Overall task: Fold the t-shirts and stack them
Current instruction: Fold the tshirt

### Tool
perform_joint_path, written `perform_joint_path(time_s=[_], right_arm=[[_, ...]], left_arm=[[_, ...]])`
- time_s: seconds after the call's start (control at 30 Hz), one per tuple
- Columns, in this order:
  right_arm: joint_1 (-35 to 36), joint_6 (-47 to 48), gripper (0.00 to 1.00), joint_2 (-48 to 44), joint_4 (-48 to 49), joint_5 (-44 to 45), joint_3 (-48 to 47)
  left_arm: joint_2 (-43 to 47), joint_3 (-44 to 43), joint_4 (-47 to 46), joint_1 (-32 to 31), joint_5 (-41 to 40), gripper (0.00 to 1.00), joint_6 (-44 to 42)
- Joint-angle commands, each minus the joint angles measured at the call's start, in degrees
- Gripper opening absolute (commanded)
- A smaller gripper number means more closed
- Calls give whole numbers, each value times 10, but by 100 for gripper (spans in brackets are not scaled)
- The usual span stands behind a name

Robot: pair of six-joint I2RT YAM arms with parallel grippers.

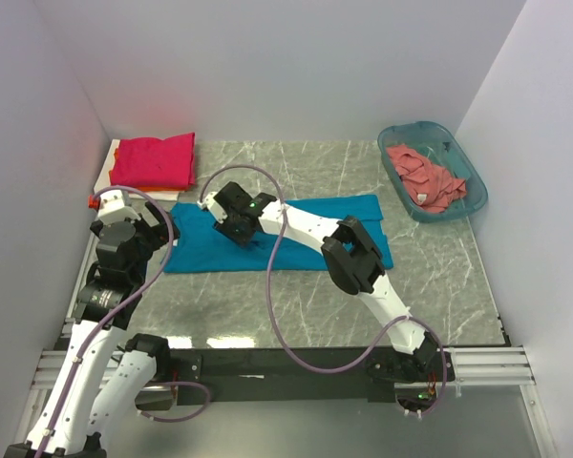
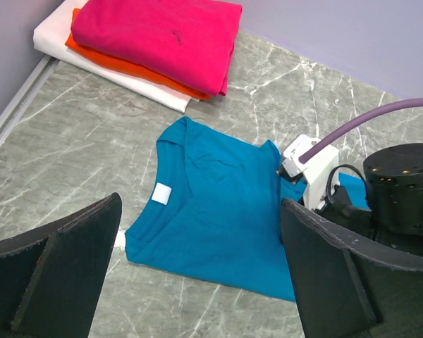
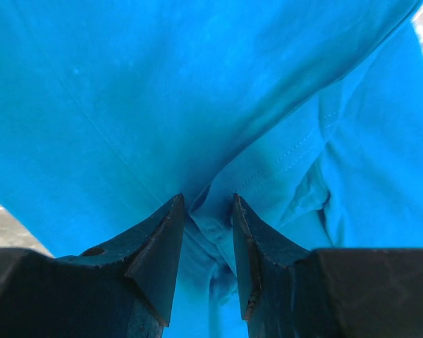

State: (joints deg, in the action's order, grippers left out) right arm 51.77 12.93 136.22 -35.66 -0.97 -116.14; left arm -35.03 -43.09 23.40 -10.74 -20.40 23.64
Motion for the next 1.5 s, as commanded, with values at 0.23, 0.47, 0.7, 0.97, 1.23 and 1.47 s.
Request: perform_joint_path(time_s=[0.23, 0.47, 0.7, 0.97, 1.23, 1.47], right_arm=[[4, 10, 18, -14, 12, 35, -9], [-10, 15, 13, -65, 28, 69, 13], [-47, 4, 15, -108, 65, 124, 81], [-98, -21, 56, -114, 58, 154, 87], [-161, 61, 70, -256, 18, -100, 169], [-224, 302, 86, -545, 184, -349, 565]], left_arm=[[3, -4, -18, 2, 9, 100, -5], [2, -5, -17, 2, 11, 99, -4], [4, -4, -16, 2, 11, 99, -4], [0, -4, -16, 2, 12, 99, -3], [-20, -1, -20, 2, 64, 100, 46], [-65, 61, 2, 7, 122, 99, 305]])
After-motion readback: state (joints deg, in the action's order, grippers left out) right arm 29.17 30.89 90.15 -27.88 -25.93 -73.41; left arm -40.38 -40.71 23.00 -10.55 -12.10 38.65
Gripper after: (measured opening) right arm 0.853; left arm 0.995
